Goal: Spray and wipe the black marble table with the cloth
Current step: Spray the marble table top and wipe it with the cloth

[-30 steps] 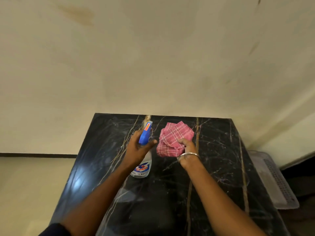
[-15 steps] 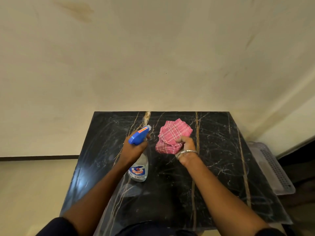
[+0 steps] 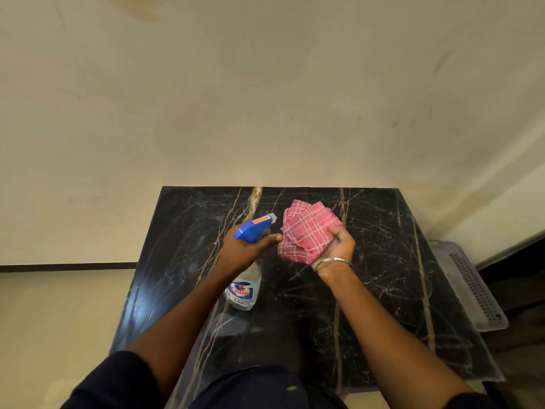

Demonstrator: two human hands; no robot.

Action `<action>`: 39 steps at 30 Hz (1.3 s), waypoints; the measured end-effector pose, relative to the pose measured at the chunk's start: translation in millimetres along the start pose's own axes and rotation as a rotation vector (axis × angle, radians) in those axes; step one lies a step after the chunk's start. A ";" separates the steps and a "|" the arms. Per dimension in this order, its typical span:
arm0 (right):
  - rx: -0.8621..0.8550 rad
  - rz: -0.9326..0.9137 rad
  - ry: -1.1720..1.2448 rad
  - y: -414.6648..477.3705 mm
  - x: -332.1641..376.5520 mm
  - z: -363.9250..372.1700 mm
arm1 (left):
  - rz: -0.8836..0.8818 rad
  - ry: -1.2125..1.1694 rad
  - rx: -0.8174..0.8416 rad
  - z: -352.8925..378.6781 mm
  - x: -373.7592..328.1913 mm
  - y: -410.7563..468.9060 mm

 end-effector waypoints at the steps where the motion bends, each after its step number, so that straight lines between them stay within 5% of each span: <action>1: 0.003 -0.014 -0.004 3.3 2.5 1.0 | 0.008 0.011 -0.002 1.7 -0.7 0.8; 26: 0.021 0.020 -0.066 34.6 0.8 -4.8 | 0.028 0.041 -0.143 -4.0 10.5 -3.9; 39: 0.024 0.080 -0.124 38.1 24.8 -17.3 | 0.189 0.197 -0.021 22.0 -6.5 -17.2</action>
Point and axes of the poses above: each hand's wrist, its own y-axis towards the middle knuckle, its own z-axis out of the palm, x = y × z, the point moved 5 cm from there along y, towards the middle knuckle, and after that the axes turned 13 degrees about -x, right-handed, at the moved point
